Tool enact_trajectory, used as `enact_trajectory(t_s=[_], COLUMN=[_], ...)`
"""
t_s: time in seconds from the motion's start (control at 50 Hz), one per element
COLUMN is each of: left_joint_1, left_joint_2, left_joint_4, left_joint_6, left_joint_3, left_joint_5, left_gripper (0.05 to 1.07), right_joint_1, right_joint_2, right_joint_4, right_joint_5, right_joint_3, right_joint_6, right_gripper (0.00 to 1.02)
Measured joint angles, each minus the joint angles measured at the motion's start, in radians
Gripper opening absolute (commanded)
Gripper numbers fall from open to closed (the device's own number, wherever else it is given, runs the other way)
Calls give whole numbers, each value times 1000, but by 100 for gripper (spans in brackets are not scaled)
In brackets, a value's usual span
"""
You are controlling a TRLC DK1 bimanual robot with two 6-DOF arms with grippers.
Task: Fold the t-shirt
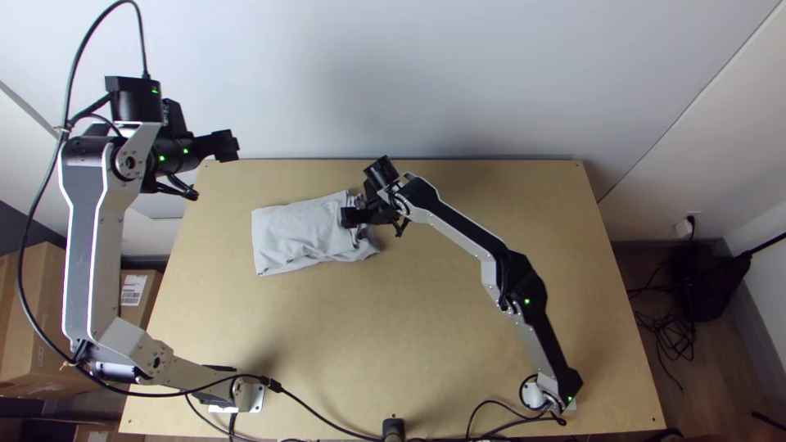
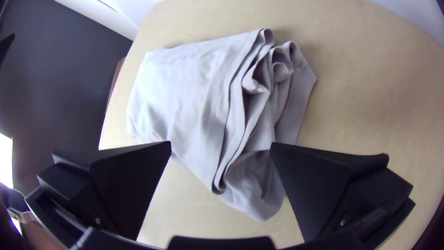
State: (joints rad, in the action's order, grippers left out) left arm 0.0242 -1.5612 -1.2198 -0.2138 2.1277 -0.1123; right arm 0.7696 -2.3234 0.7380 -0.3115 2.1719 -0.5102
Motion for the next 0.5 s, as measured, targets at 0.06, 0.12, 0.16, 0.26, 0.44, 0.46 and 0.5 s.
enact_trajectory(t_s=[0.06, 0.12, 0.16, 0.26, 0.44, 0.46, 0.5], left_joint_1=[-14, -26, -32, -46, -59, -59, -60], left_joint_2=[11, 19, 24, 29, 29, 29, 29], left_joint_4=[-5, -6, -6, -6, -10, -10, -10], left_joint_6=[0, 0, 0, 1, 1, 1, 1], left_joint_3=[0, 0, 0, 0, -12, -13, -16], left_joint_5=[0, 0, 0, 0, 0, 0, 0], left_gripper=[103, 103, 103, 103, 103, 103, 103], right_joint_1=[0, 1, 1, 1, 0, -1, -6], right_joint_2=[-43, -85, -109, -156, -189, -189, -189], right_joint_4=[-3, -5, -9, -26, -23, -22, -23], right_joint_5=[10, 10, 13, -13, -78, -80, -86], right_joint_3=[37, 71, 87, 102, 98, 96, 86], right_joint_6=[-6, -15, -27, -58, -85, -85, -84], right_gripper=[99, 99, 99, 85, 3, 2, 2])
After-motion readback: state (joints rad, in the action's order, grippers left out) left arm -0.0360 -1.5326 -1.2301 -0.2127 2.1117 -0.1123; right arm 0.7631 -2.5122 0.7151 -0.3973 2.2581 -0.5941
